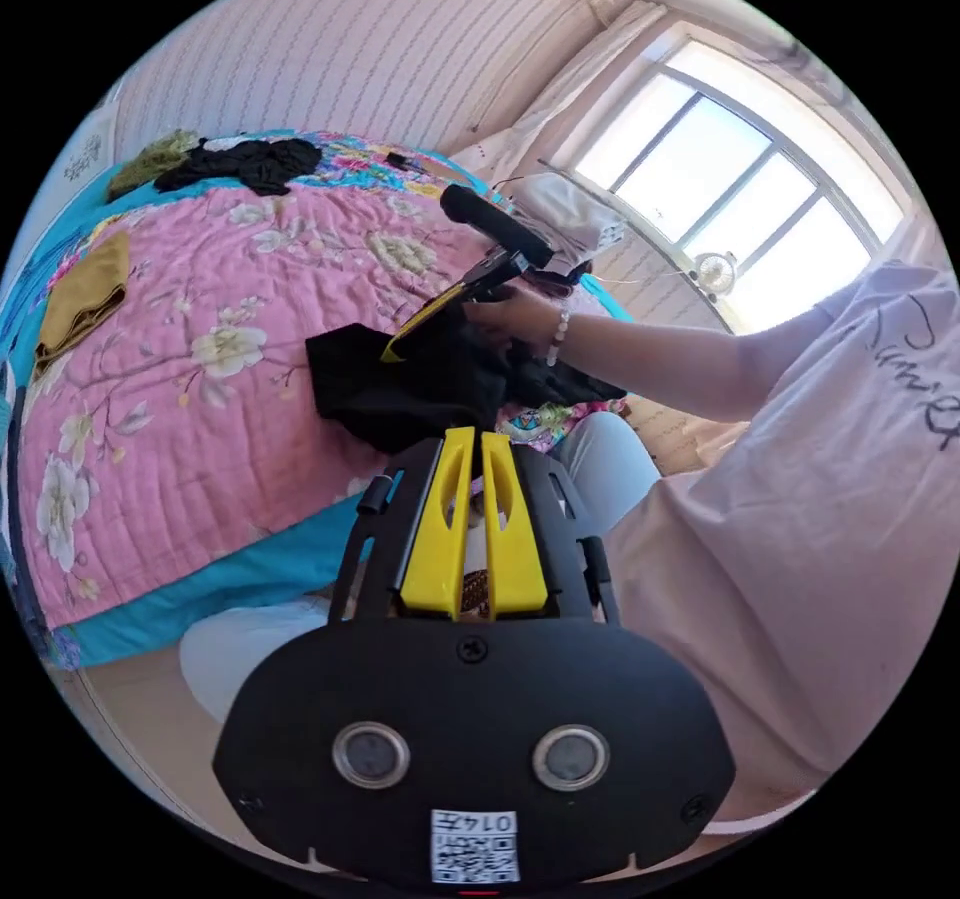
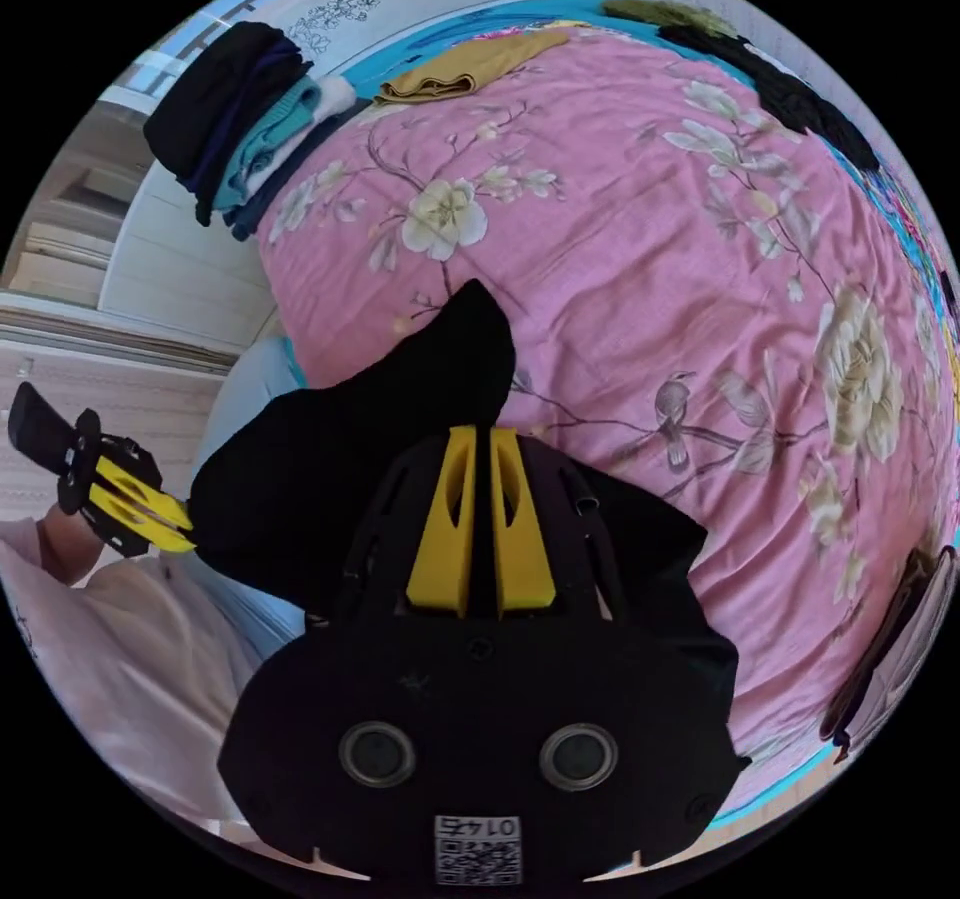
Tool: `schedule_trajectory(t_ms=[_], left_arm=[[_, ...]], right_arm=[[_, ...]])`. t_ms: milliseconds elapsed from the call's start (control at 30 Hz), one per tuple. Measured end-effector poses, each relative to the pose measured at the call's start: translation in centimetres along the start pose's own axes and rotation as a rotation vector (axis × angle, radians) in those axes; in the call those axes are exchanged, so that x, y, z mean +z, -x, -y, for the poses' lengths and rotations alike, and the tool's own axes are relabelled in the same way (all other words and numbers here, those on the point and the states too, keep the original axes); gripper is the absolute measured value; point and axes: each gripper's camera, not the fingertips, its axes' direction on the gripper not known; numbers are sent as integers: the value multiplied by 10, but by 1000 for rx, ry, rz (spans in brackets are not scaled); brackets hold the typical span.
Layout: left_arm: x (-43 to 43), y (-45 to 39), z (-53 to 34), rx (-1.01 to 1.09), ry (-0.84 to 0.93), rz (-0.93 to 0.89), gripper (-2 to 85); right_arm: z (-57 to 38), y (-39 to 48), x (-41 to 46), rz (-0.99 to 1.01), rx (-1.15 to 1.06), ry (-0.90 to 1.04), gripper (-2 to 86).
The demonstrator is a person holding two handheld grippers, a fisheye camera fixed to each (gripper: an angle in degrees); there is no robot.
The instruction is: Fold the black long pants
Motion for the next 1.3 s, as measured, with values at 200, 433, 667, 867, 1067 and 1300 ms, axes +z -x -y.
schedule_trajectory(t_ms=[200,433,667,867,1067,1300], left_arm=[[-53,-91,84,393,-371,-331,-10],[-164,-74,118,417,-619,-174,-10],[-153,48,15,-108,-348,206,-10],[-116,131,-40,-409,-186,254,-10],[-132,150,-19,-330,-251,335,-10],[-208,174,-7,-268,-342,710,-10]], right_arm=[[-147,-22,-207,57,113,-561,12],[-92,101,-403,-204,-190,-673,9],[104,93,-161,-48,-207,-258,5],[144,46,68,117,62,-43,2],[164,82,67,4,-22,-90,5],[242,157,11,35,-239,-209,20]])
